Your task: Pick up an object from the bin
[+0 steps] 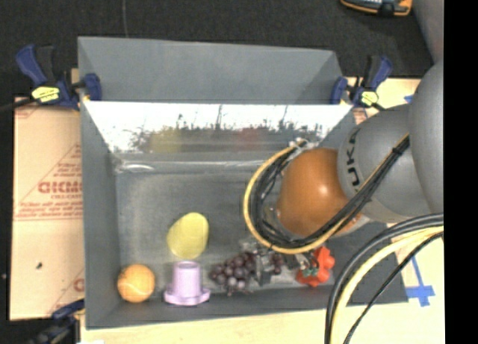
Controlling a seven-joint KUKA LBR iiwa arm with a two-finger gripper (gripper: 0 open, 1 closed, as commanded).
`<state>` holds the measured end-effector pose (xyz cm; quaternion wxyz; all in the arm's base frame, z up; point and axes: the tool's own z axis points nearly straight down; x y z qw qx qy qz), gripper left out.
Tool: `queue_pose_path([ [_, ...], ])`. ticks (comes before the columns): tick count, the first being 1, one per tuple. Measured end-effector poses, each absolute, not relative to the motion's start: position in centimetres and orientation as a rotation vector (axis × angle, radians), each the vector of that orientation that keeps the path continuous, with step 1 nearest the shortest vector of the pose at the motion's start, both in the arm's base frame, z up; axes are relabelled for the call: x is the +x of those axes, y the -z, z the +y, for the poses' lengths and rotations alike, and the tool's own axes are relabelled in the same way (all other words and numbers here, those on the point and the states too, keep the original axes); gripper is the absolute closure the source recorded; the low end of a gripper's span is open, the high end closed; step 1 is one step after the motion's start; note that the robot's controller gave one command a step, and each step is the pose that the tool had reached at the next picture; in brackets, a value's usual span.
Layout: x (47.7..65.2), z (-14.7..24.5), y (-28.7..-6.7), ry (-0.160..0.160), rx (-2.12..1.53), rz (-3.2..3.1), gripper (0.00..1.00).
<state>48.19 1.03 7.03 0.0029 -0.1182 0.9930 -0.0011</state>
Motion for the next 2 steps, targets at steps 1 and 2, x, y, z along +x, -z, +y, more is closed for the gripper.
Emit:
queue_pose_path([
  [1,48.19,1.02,-7.03,0.004,-0.372,3.114,1.0],
  [2,48.22,0.98,-7.19,0.005,-0.373,3.112,1.0],
])
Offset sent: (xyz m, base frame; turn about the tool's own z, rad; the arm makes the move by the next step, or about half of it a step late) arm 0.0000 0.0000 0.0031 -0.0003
